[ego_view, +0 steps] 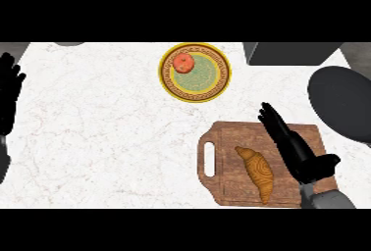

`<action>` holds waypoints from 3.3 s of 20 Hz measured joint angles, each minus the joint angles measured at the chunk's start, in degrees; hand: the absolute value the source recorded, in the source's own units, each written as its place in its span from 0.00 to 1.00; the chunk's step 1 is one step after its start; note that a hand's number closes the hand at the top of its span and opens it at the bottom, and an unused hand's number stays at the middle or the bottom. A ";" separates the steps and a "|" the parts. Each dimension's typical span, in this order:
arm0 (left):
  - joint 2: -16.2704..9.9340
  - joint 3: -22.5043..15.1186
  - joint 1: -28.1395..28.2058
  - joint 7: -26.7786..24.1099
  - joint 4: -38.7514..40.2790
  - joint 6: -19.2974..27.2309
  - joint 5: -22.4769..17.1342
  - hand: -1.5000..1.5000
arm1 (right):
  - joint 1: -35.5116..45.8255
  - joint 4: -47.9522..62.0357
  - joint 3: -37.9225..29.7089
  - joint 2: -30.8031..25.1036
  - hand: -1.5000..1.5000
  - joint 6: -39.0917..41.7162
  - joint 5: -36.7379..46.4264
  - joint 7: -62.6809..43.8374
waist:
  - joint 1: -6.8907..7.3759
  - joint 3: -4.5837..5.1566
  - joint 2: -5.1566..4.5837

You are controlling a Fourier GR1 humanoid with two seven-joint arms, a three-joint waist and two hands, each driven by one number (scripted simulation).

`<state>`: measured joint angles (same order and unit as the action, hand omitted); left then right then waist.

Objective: Pick the croissant from the cutting board and place it in the pan

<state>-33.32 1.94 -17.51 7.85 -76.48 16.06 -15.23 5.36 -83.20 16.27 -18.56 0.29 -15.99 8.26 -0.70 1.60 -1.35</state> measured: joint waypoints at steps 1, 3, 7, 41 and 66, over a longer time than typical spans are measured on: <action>0.24 0.05 0.14 0.15 -0.21 -0.62 -0.48 0.50 | 0.76 -0.15 -0.14 -0.76 1.00 1.31 -0.18 -0.21 | 0.20 -0.35 0.28; 2.39 -0.99 0.24 -0.39 -0.58 -0.98 -0.90 0.50 | 3.30 -1.74 0.77 -1.61 1.00 4.92 -0.88 -0.52 | 0.55 -0.84 0.69; 6.56 -4.04 0.44 -0.38 -2.99 -2.48 -2.35 0.50 | 11.77 -5.03 2.31 -5.91 1.00 14.10 -1.01 -0.74 | 2.02 -1.25 1.28; 13.59 -6.75 7.69 2.91 -13.56 -3.19 -1.51 0.50 | 24.08 -15.83 14.72 -29.58 0.00 35.94 50.70 6.54 | 1.59 -1.52 1.34; 16.73 -2.55 8.95 3.72 -13.93 -6.81 1.57 0.50 | 11.45 -31.30 23.09 -20.81 0.00 41.56 79.83 -2.51 | 0.70 -1.59 1.40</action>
<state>-16.59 -0.61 -8.56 11.56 -90.41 9.25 -13.66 16.81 -114.50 39.35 -39.38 41.85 63.84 5.75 0.00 0.01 0.05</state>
